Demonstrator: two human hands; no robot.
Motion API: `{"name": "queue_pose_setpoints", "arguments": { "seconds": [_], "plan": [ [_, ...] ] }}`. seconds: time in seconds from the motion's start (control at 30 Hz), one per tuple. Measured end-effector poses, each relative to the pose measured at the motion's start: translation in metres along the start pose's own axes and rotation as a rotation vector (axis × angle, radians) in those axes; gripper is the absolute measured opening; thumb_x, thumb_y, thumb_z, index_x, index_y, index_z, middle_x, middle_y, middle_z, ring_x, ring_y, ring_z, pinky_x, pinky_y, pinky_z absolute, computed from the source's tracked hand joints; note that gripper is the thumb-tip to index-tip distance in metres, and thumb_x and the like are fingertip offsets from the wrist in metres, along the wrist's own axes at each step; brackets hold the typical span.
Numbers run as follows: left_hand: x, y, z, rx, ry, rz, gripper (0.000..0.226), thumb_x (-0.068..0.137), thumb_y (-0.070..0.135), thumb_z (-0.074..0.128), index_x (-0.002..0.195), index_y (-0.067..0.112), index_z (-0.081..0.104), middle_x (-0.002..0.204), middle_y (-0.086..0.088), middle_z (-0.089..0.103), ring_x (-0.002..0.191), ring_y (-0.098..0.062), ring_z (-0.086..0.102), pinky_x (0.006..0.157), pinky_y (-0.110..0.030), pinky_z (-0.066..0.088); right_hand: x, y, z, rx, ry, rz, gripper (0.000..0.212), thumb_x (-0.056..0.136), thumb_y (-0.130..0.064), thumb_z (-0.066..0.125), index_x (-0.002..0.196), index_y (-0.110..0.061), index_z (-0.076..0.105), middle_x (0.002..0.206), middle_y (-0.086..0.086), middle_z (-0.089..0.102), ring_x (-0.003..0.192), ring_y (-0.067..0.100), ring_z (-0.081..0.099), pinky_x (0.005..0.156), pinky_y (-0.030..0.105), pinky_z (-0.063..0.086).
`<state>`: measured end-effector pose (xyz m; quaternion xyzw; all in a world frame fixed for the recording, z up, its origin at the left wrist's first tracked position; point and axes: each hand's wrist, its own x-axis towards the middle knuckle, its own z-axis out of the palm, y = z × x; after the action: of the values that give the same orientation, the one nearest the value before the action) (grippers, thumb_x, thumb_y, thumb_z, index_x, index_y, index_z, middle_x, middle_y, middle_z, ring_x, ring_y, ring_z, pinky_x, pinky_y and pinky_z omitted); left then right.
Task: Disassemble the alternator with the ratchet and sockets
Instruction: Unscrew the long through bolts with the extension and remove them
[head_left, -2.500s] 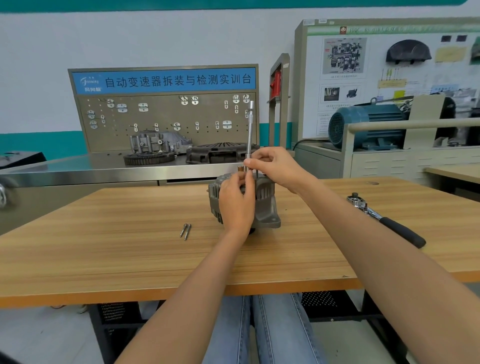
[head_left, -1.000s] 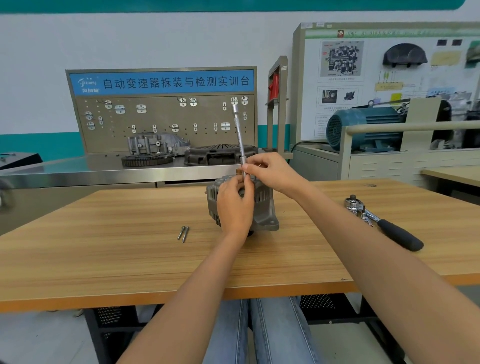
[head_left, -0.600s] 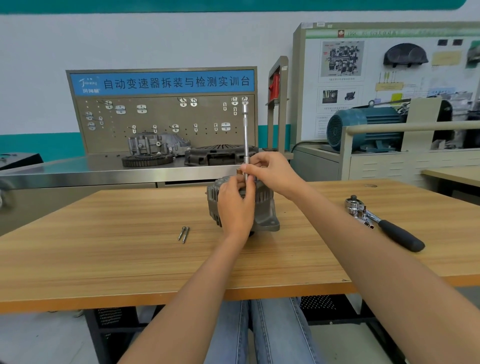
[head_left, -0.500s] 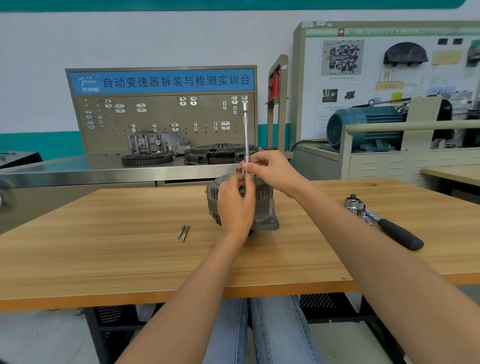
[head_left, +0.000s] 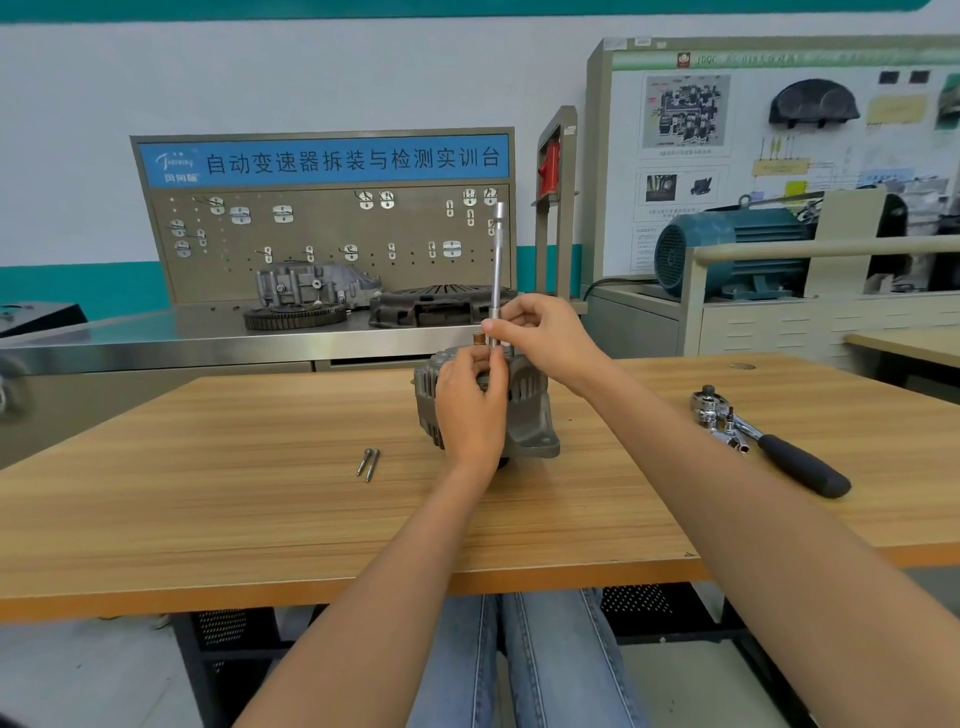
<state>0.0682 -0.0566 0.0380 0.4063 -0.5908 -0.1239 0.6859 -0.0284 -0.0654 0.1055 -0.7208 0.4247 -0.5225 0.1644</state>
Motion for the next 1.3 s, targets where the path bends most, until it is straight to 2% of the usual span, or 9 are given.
{"name": "queue_pose_setpoints", "arguments": {
  "seconds": [0.13,0.27,0.53,0.67,0.83,0.97,1.07,1.2,1.3],
  "plan": [
    [0.0000,-0.0023,-0.0004,0.017,-0.017,0.046,0.010,0.099,0.026,0.050,0.093,0.021,0.057,0.091,0.003,0.062,0.093,-0.017,0.059,0.081,-0.037,0.049,-0.0012,-0.0024,-0.0043,0.032,-0.072,-0.018,0.015,0.090,-0.020,0.062,0.104,-0.016,0.067,0.086,-0.015,0.062,0.078,-0.009,0.058,0.063,0.001,0.042],
    [-0.0012,-0.0030,-0.0026,0.072,-0.023,0.113,0.021,0.100,0.023,0.047,0.095,0.015,0.065,0.083,0.008,0.059,0.084,-0.010,0.052,0.072,-0.024,0.037,-0.0014,-0.0018,-0.0054,0.042,-0.108,-0.005,0.022,0.092,-0.018,0.058,0.112,-0.012,0.066,0.090,-0.015,0.062,0.081,-0.010,0.057,0.061,-0.001,0.041],
    [0.0000,-0.0007,-0.0013,0.023,0.000,0.038,0.019,0.096,0.026,0.055,0.099,0.011,0.065,0.091,0.005,0.062,0.094,-0.018,0.061,0.084,-0.041,0.051,0.0001,-0.0002,-0.0006,0.056,-0.029,0.047,0.019,0.081,-0.030,0.071,0.092,-0.018,0.062,0.081,-0.008,0.066,0.072,-0.001,0.063,0.062,0.012,0.047],
    [0.0009,-0.0014,-0.0007,0.012,0.001,0.027,0.019,0.095,0.029,0.056,0.098,0.011,0.064,0.094,-0.001,0.066,0.094,-0.019,0.062,0.084,-0.044,0.051,-0.0022,-0.0021,-0.0028,0.055,-0.036,0.022,0.011,0.083,-0.027,0.070,0.077,-0.020,0.063,0.074,-0.010,0.064,0.068,-0.007,0.061,0.059,0.008,0.045],
    [-0.0015,0.0008,-0.0015,0.001,-0.006,0.036,0.023,0.100,0.028,0.047,0.104,0.013,0.065,0.097,0.003,0.066,0.100,-0.018,0.061,0.088,-0.044,0.050,-0.0019,-0.0018,-0.0046,0.002,-0.062,0.019,0.006,0.090,-0.026,0.062,0.087,-0.022,0.065,0.086,-0.008,0.064,0.085,0.003,0.060,0.071,0.016,0.044],
    [0.0002,0.0016,-0.0017,0.033,0.004,0.057,0.024,0.099,0.026,0.051,0.102,0.010,0.068,0.093,0.001,0.068,0.095,-0.018,0.063,0.085,-0.043,0.051,-0.0013,0.0005,-0.0030,-0.051,-0.063,-0.005,0.019,0.093,-0.025,0.057,0.105,-0.013,0.066,0.085,-0.013,0.061,0.083,-0.001,0.057,0.066,0.008,0.044],
    [0.0011,0.0008,-0.0026,0.047,0.008,0.067,0.022,0.097,0.025,0.054,0.098,0.009,0.068,0.092,-0.003,0.069,0.092,-0.019,0.063,0.083,-0.044,0.052,-0.0019,0.0005,-0.0019,-0.047,-0.054,-0.020,0.013,0.093,-0.024,0.057,0.100,-0.017,0.064,0.083,-0.013,0.059,0.076,-0.004,0.056,0.057,0.000,0.040],
    [0.0012,0.0005,-0.0025,0.048,0.006,0.045,0.022,0.096,0.027,0.055,0.096,0.009,0.068,0.091,-0.003,0.069,0.092,-0.020,0.063,0.082,-0.042,0.052,-0.0026,-0.0006,-0.0002,0.011,-0.022,0.001,0.024,0.087,-0.034,0.065,0.104,-0.017,0.062,0.085,-0.013,0.061,0.074,-0.005,0.058,0.057,0.004,0.042],
    [0.0024,0.0024,-0.0009,0.020,0.016,0.001,0.014,0.094,0.028,0.059,0.090,0.015,0.064,0.088,0.000,0.067,0.090,-0.017,0.063,0.082,-0.039,0.052,-0.0015,0.0002,0.0008,0.021,-0.013,0.017,0.022,0.082,-0.033,0.070,0.095,-0.016,0.062,0.080,-0.008,0.063,0.070,-0.001,0.061,0.060,0.011,0.046]
  ]
}}
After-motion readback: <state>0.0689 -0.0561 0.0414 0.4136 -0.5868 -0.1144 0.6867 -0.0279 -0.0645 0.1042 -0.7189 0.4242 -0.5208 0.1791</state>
